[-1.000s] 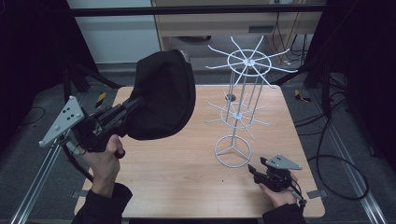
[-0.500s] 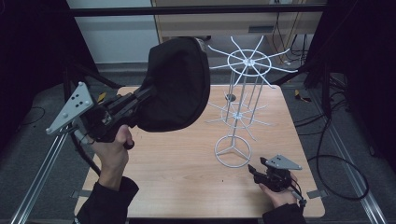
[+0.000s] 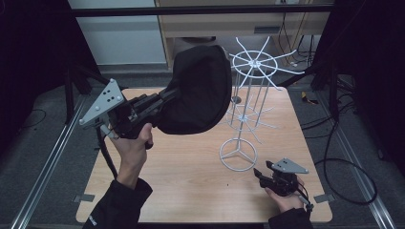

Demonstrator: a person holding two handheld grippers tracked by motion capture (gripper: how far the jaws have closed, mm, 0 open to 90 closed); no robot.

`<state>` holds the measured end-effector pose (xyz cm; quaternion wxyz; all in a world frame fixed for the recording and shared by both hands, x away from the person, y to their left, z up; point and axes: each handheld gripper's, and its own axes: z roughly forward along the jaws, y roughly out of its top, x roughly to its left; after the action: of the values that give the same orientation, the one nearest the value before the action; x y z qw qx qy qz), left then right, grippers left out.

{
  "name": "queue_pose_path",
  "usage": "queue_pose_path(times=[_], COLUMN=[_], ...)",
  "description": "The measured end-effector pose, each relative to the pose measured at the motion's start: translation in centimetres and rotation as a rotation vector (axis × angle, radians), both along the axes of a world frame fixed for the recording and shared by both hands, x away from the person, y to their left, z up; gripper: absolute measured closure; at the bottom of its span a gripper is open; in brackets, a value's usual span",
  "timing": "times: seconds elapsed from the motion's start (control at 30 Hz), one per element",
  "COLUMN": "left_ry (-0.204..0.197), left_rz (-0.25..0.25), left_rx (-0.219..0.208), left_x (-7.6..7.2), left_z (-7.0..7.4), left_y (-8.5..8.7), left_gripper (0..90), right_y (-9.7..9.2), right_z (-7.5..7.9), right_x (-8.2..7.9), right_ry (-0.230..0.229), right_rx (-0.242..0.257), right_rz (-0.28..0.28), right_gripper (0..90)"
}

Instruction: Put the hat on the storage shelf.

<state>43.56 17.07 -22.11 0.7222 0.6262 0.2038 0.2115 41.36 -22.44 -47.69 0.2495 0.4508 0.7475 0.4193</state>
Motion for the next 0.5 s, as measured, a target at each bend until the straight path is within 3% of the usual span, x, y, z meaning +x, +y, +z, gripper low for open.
queue_pose_path(times=[0.5], left_ry=[0.081], left_rz=[-0.013], left_rx=[0.056], left_x=[1.2], left_z=[-2.9], left_y=[-0.3], left_gripper=[85.5], right_y=[0.1], right_z=[0.0], right_x=[0.0], right_ry=[0.007], right_rx=[0.002], right_rz=[0.001], right_gripper=[42.6])
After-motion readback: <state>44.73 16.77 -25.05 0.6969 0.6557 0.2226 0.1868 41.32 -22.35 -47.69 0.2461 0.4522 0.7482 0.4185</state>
